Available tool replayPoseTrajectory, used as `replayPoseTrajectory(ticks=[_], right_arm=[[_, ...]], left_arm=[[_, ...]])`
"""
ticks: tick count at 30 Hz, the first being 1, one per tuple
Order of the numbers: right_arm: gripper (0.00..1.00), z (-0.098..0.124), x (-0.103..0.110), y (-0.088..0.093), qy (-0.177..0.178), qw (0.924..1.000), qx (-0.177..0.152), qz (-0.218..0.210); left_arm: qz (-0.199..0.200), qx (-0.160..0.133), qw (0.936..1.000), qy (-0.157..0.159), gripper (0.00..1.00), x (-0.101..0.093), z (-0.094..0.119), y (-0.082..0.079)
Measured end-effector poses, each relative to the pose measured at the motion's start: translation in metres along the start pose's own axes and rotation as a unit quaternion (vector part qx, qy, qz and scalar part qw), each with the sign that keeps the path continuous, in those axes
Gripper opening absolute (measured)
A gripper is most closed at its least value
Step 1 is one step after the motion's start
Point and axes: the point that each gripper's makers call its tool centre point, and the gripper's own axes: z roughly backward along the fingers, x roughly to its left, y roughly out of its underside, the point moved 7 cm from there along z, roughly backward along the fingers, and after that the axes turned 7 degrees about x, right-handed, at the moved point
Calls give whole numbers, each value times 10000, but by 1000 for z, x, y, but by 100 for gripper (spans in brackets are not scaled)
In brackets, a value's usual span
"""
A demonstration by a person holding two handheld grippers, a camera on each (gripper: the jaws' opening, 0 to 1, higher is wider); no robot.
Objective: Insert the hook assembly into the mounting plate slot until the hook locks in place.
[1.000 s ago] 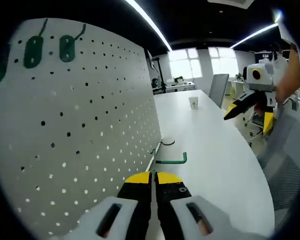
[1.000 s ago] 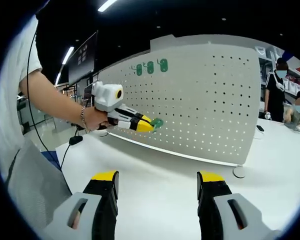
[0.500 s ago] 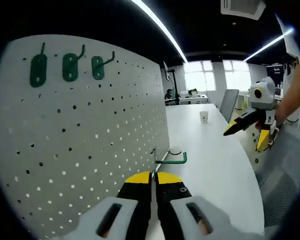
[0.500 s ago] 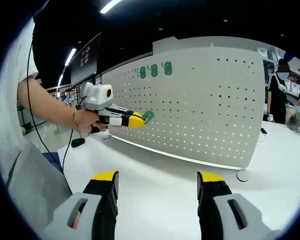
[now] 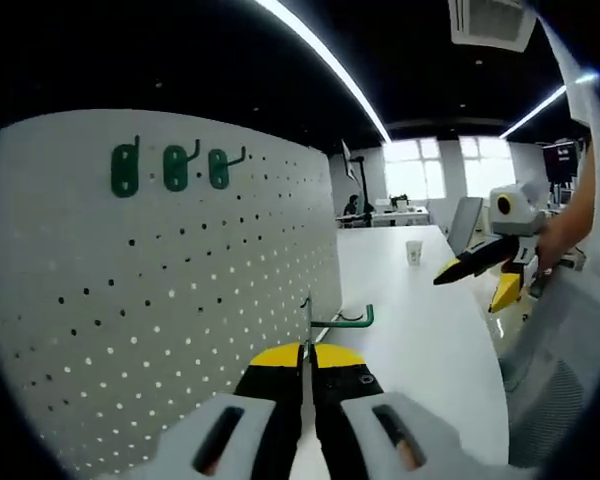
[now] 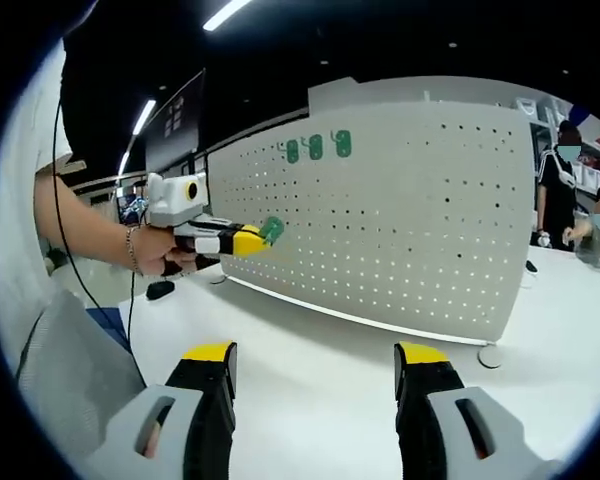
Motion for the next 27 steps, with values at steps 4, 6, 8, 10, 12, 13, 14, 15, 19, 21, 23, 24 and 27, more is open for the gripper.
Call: replayPoseTrajectory(ticks=[4, 6, 8, 10, 12, 13, 14, 15, 19, 21, 23, 24, 27], right_arm=[[62, 0, 2, -2, -21, 10000, -24, 8], [62, -1, 3, -3, -41, 10000, -45, 17], [62, -1, 3, -3, -43, 10000, -62, 13], [62, -1, 3, -3, -42, 10000, -68, 2], [62, -2, 5, -4, -58, 10000, -81, 4], [62, -2, 5, -4, -62, 9999, -81, 3], [62, -2, 5, -4, -72, 9999, -78, 3], [62, -3, 6, -4, -88, 9999, -78, 7], [62, -5, 8, -5, -136, 9999, -79, 13], [62, -6, 8, -5, -142, 9999, -71, 21], [62, -7, 8, -5, -148, 9998, -90, 15], [62, -6, 8, -5, -149, 9998, -89, 17], [62, -6, 9, -6, -156, 9998, -78, 33]], left_arm=[[81, -108, 9999, -62, 2, -4, 8, -1], [152, -174, 9997, -109, 2, -5, 13, -2], [187, -226, 9994, -189, 2, -7, 21, -3], [232, -300, 9990, -237, 2, -9, 27, -2], [277, -313, 9987, -290, 2, -10, 34, 0], [285, -332, 9985, -332, 2, -9, 37, 2], [334, -372, 9981, -350, 2, -9, 40, 3], [417, -403, 9977, -360, 2, -9, 42, 3], [527, -521, 9961, -483, 2, -8, 51, 2], [537, -640, 9952, -519, 2, -11, 58, -2], [609, -757, 9939, -518, 2, -13, 61, -6], [658, -831, 9931, -496, 2, -14, 63, -7], [735, -946, 9910, -596, 2, -14, 69, -9]])
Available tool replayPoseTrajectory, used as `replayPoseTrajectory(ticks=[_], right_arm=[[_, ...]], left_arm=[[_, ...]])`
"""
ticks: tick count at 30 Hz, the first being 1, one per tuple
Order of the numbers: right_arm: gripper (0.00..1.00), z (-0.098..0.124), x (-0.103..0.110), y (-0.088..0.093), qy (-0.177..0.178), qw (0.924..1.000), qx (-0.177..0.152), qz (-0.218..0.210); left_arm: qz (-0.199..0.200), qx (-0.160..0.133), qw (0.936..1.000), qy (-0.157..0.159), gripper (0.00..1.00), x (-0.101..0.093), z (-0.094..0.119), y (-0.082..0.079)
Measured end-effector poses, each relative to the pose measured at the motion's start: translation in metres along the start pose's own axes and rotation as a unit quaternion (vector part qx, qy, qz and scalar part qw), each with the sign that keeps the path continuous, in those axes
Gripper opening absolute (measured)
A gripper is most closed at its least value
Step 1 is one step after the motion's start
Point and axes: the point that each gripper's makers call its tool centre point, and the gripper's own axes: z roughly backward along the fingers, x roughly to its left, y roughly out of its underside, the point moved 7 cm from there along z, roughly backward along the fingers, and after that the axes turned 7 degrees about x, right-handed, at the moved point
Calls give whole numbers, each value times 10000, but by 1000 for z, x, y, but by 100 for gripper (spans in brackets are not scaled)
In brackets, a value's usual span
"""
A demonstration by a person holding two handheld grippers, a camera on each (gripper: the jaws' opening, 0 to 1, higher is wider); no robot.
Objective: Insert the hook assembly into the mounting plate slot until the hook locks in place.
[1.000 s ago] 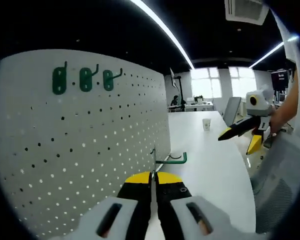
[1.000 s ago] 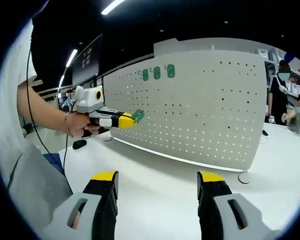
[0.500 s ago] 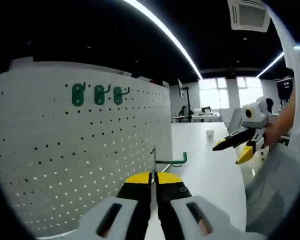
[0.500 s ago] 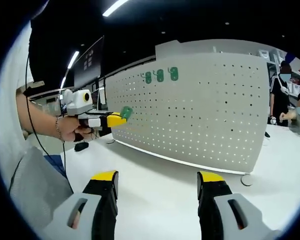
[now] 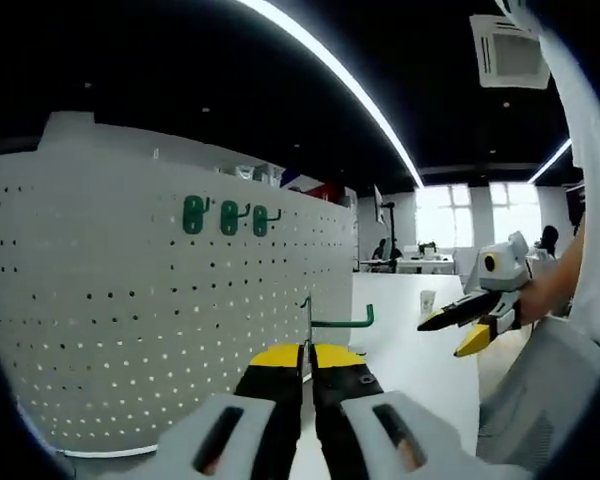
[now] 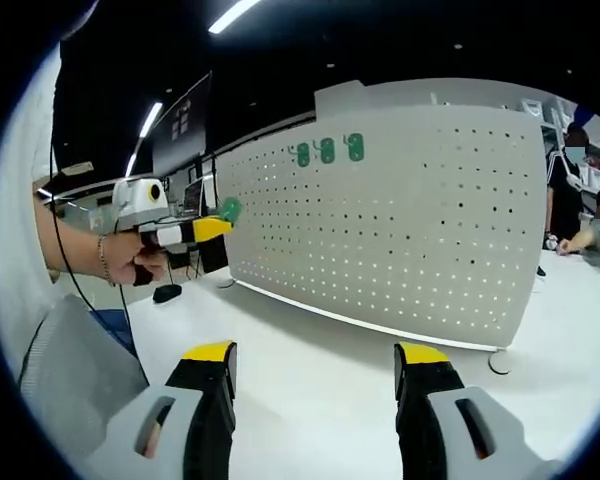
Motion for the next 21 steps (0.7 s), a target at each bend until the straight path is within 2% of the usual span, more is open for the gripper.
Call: replayPoseTrajectory(ticks=[10, 13, 16, 19, 21], right_arm=[[62, 2, 1, -2, -18, 10000, -39, 15], [61, 6, 5, -17, -120, 9985, -540, -2], [61, 7, 9, -25, -231, 9969, -755, -9], [60, 12, 13, -39, -298, 9923, -1198, 100], [59, 16, 17, -49, -487, 9877, -1484, -27]], left_arm=[[80, -86, 9998, -127, 2, -1, 3, -1], [91, -93, 9998, -125, 2, -2, 2, -2], [65, -66, 9999, -125, 2, -3, 0, -3], [60, -56, 9999, -132, 2, -3, 0, -2], [48, -33, 9999, -154, 2, -3, 0, -1]])
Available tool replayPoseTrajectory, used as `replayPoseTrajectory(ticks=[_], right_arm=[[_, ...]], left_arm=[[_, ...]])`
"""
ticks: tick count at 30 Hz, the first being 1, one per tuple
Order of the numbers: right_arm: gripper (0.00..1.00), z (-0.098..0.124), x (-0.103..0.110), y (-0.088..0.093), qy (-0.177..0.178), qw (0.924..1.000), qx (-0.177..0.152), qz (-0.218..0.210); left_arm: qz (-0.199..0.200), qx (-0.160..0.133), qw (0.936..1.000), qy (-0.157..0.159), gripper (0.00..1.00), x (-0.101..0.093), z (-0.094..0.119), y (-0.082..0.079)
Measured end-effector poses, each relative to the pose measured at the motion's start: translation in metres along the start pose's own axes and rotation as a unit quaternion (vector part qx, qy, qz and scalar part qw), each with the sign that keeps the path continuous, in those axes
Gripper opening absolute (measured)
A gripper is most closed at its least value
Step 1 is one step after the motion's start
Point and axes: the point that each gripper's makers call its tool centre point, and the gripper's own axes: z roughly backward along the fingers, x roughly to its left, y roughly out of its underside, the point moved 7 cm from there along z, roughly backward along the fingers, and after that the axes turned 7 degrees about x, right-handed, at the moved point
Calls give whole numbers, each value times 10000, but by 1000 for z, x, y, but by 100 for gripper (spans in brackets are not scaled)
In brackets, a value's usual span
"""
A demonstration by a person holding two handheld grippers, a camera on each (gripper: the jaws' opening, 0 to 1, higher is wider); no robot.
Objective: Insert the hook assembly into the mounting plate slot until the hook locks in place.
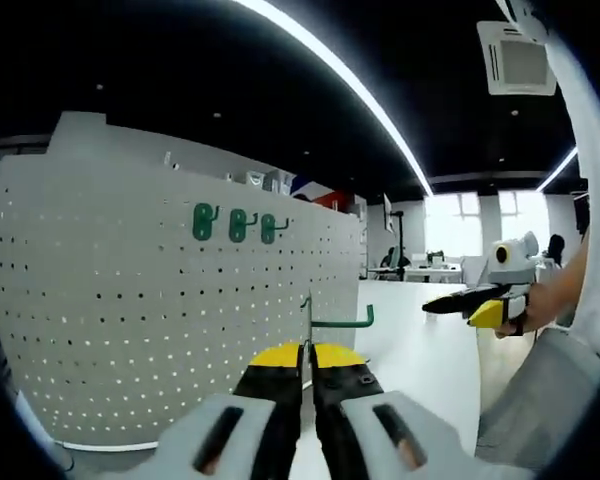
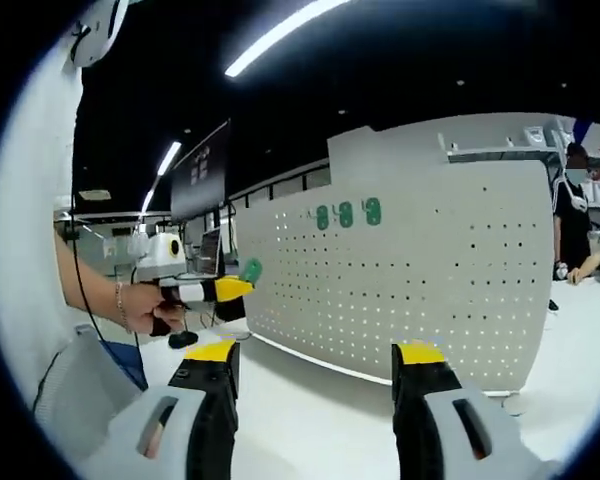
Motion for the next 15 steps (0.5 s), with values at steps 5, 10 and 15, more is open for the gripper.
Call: replayPoseTrajectory(ticks=[5, 10, 15], right_arm=[[58, -4, 1, -6, -69, 10000, -16, -58], [55, -17, 6, -5, -258, 9996, 110, -33], [51, -35, 15, -8, -575, 9982, 116, -157]], left_arm=[[-2, 2, 10000, -31, 2, -1, 0, 0], [1, 5, 10000, -36, 2, -3, -2, -1], [36, -23, 10000, -30, 2, -5, -2, -2]])
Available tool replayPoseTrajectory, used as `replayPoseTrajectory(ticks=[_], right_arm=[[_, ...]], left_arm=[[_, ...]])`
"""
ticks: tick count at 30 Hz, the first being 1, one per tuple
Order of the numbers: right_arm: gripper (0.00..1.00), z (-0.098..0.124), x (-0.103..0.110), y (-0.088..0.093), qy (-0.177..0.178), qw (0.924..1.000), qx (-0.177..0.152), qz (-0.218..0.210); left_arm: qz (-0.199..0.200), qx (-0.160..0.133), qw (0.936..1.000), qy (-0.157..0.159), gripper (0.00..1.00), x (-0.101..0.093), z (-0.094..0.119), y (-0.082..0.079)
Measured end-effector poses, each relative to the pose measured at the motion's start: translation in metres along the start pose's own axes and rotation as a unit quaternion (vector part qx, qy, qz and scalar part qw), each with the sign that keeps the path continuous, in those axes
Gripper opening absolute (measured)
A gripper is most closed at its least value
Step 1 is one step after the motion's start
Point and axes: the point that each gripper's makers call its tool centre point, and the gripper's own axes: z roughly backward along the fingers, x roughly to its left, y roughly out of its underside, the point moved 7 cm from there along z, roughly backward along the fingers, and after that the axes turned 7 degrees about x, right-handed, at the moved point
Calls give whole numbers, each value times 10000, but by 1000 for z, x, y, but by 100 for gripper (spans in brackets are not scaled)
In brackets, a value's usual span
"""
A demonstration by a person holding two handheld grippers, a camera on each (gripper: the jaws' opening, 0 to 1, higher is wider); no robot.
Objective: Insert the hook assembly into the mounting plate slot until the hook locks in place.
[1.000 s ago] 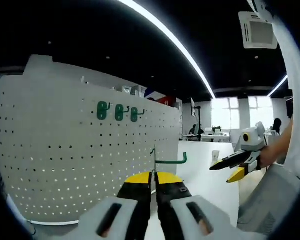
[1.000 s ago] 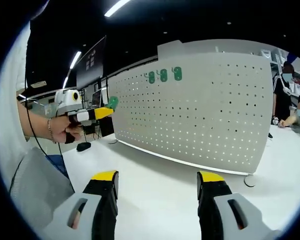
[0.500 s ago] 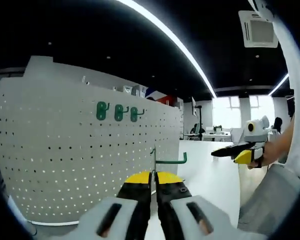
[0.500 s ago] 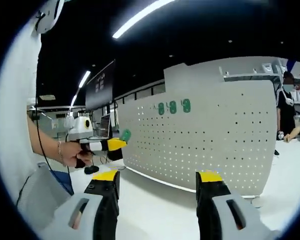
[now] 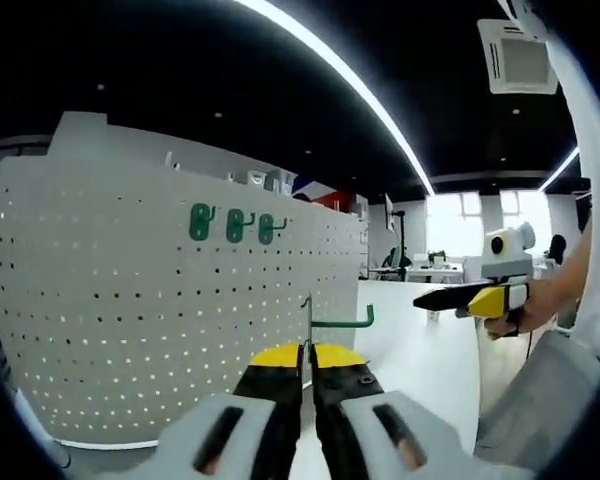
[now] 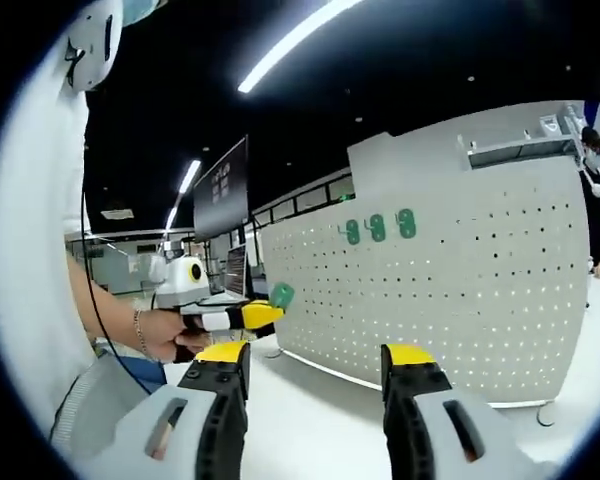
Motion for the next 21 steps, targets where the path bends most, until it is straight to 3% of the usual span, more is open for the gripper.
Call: replayPoseTrajectory(ticks=[13, 21], right_arm=[[49, -43, 16, -6, -439, 9988, -76, -188], [48, -61, 19, -14, -475, 9979, -225, -369]], left_arm=[[-1, -18, 10000, -47, 2, -2, 1, -2], [40, -15, 10000, -78, 2, -2, 2, -1]])
